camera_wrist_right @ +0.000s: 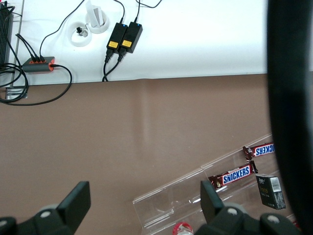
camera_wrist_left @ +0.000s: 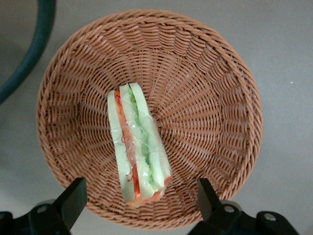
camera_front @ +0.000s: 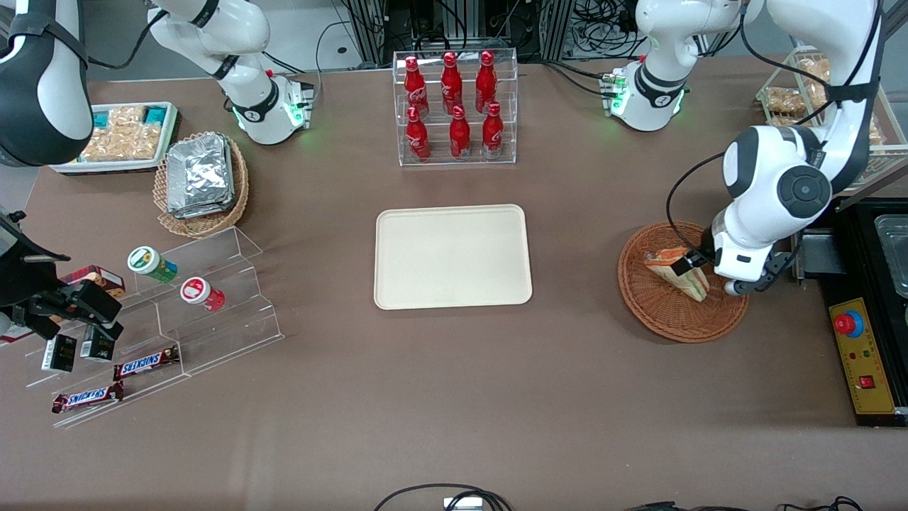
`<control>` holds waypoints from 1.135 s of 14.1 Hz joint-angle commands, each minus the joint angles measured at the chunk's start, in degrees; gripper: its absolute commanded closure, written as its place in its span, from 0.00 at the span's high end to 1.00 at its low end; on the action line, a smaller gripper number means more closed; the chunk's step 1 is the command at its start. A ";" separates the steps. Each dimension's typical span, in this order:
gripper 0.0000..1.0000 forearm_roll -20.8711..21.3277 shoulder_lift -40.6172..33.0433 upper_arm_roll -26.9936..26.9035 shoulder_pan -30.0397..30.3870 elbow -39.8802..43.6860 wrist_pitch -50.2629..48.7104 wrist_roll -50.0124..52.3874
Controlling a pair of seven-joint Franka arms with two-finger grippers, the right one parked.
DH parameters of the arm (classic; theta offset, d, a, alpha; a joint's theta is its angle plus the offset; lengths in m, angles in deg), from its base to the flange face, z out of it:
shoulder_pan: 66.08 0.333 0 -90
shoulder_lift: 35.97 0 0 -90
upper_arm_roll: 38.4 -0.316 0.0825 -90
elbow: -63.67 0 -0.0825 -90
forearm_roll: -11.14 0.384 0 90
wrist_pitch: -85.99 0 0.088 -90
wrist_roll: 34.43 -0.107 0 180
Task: Place sandwich from basket to tray
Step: 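Close the left gripper on the wrapped sandwich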
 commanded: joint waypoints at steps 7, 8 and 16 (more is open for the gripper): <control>1.00 1.10 3.64 -0.22 0.00 -8.22 15.10 5.73; 1.00 1.10 4.17 -0.31 0.00 -8.22 15.20 5.73; 0.00 1.10 4.53 -1.54 0.09 -7.96 15.11 5.29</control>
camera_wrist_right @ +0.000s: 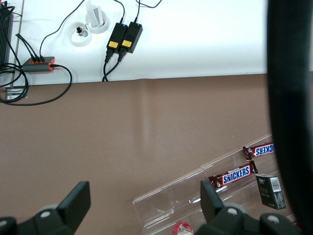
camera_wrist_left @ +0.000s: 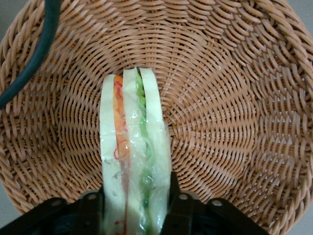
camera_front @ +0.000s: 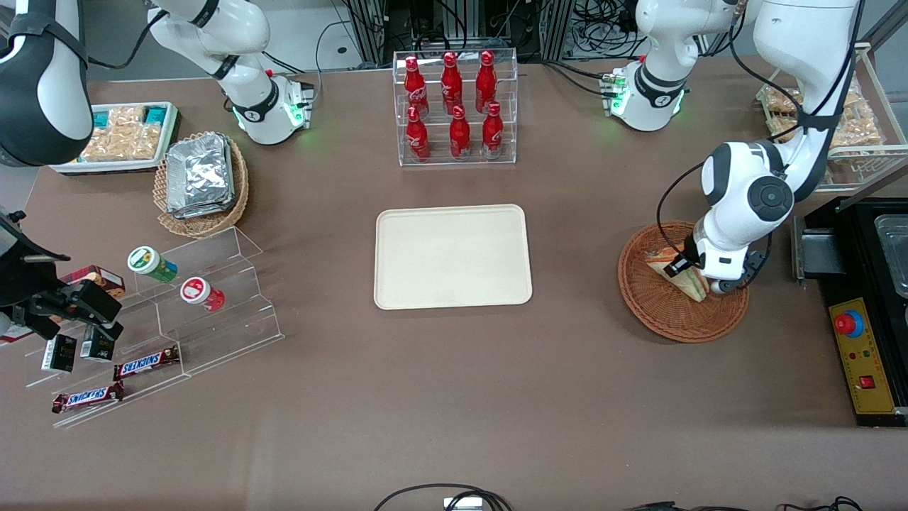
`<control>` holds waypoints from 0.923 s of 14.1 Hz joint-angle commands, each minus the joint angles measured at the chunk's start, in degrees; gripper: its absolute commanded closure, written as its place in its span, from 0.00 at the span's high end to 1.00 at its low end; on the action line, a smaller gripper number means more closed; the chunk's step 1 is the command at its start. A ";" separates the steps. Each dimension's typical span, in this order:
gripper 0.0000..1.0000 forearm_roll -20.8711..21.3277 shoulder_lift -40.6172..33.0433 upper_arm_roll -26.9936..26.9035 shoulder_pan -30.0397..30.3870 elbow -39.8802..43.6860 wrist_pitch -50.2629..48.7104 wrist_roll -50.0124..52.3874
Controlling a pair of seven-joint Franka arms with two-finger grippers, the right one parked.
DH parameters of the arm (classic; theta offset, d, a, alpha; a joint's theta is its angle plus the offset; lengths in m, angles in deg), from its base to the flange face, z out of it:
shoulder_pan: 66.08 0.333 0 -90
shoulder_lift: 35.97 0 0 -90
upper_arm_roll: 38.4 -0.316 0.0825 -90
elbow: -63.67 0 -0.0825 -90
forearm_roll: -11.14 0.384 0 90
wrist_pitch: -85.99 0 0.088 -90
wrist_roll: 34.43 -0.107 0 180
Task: Place sandwich from basket to tray
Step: 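Close the left gripper on the wrapped sandwich, then lift the sandwich out of the basket with the left gripper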
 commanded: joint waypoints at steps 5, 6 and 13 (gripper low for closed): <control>0.00 1.88 -5.23 -0.89 -0.06 3.26 -8.07 -5.57; 0.00 1.97 -6.63 -0.89 -0.06 4.66 -10.97 -7.77; 0.00 1.27 -10.07 0.86 -0.85 20.05 -32.96 -31.86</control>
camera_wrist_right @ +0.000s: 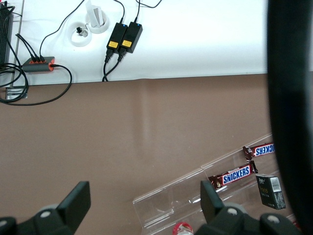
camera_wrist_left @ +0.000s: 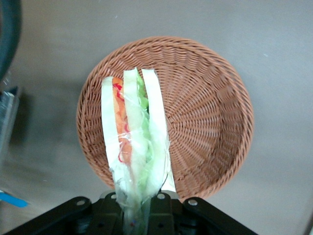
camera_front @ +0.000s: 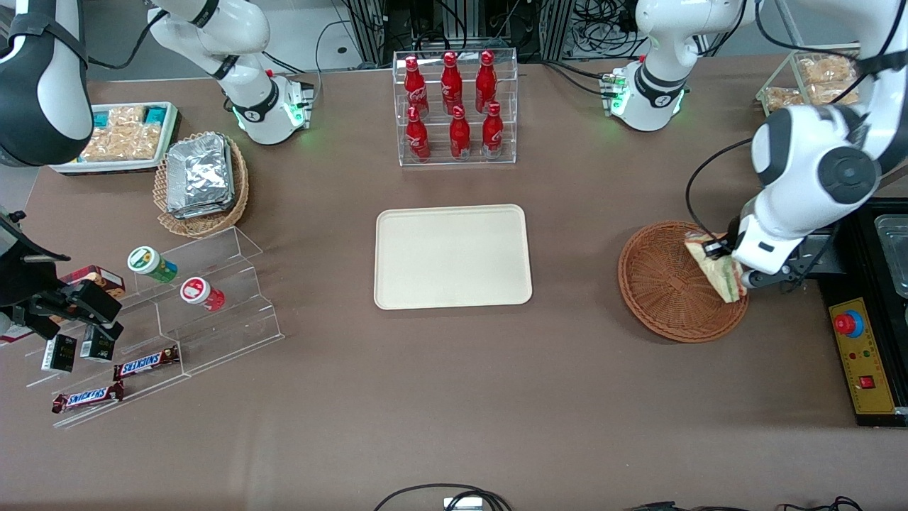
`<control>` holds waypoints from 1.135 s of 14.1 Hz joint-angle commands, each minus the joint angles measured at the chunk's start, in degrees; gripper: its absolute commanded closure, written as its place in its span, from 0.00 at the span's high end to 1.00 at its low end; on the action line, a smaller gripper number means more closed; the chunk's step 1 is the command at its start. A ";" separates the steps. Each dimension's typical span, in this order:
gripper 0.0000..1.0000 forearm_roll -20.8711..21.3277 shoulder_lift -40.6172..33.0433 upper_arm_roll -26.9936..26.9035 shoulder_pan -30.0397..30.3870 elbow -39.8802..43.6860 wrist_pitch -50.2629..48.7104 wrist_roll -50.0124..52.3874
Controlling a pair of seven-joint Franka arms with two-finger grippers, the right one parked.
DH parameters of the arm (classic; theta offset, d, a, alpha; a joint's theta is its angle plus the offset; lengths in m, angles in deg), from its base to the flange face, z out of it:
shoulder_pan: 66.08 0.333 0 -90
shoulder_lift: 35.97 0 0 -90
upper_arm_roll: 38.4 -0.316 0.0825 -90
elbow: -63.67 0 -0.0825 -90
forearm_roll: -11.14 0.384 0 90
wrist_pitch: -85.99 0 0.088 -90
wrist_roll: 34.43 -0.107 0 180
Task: Place sandwich from basket to tray
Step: 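Lift the sandwich out of the basket with the left gripper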
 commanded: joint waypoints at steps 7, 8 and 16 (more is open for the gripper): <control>0.00 -3.67 -1.70 12.50 -0.50 5.47 -4.26 -5.12; 0.00 -4.20 -1.61 14.70 -0.50 5.65 -5.13 -4.16; 0.00 -6.84 1.64 27.71 -0.50 5.91 -3.56 2.42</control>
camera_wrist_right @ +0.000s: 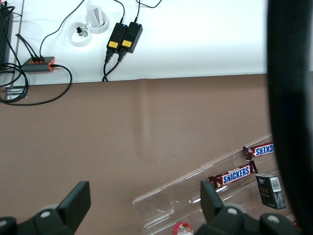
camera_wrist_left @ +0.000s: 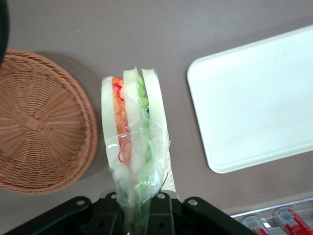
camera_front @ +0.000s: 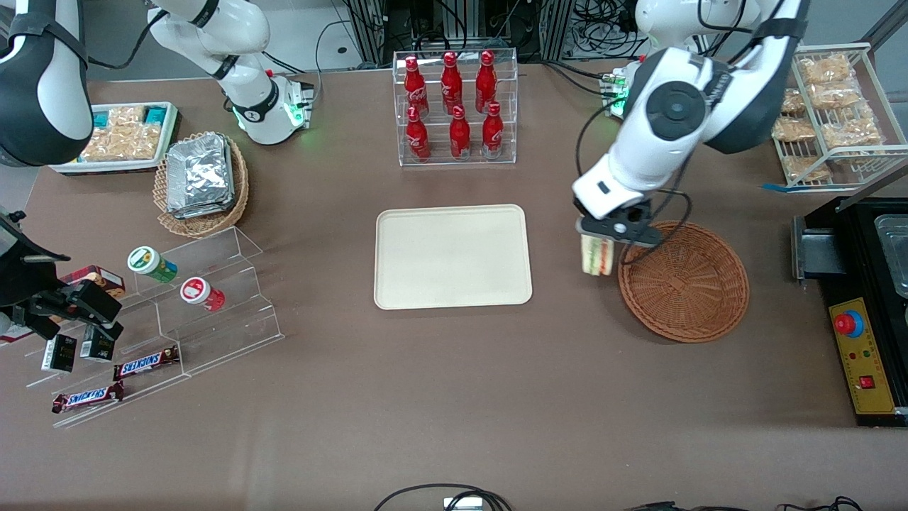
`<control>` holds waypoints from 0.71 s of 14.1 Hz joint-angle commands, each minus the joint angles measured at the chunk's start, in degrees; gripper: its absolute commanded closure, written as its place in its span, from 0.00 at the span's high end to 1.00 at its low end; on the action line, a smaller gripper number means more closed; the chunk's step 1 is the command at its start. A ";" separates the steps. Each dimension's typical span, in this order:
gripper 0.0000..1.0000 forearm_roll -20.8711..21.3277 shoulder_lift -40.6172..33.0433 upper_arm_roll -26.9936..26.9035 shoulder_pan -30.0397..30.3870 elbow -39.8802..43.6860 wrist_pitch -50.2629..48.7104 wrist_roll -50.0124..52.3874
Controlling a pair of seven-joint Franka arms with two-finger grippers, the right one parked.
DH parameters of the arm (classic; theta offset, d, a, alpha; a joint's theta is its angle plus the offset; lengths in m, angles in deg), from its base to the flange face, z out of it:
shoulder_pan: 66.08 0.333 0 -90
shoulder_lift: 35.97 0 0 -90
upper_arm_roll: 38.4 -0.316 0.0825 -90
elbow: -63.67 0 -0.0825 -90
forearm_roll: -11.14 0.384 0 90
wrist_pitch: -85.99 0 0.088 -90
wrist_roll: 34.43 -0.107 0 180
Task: Place sandwich from basket to tray
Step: 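Lift the sandwich out of the basket with the left gripper, then carry the sandwich over the white tray with the left gripper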
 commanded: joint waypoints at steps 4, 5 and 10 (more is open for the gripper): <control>0.00 0.00 6.12 6.82 -0.20 1.30 4.73 8.08; 0.00 0.27 7.17 6.92 -1.77 1.30 5.96 10.09; 0.00 6.14 13.14 6.92 -6.96 1.21 10.70 16.60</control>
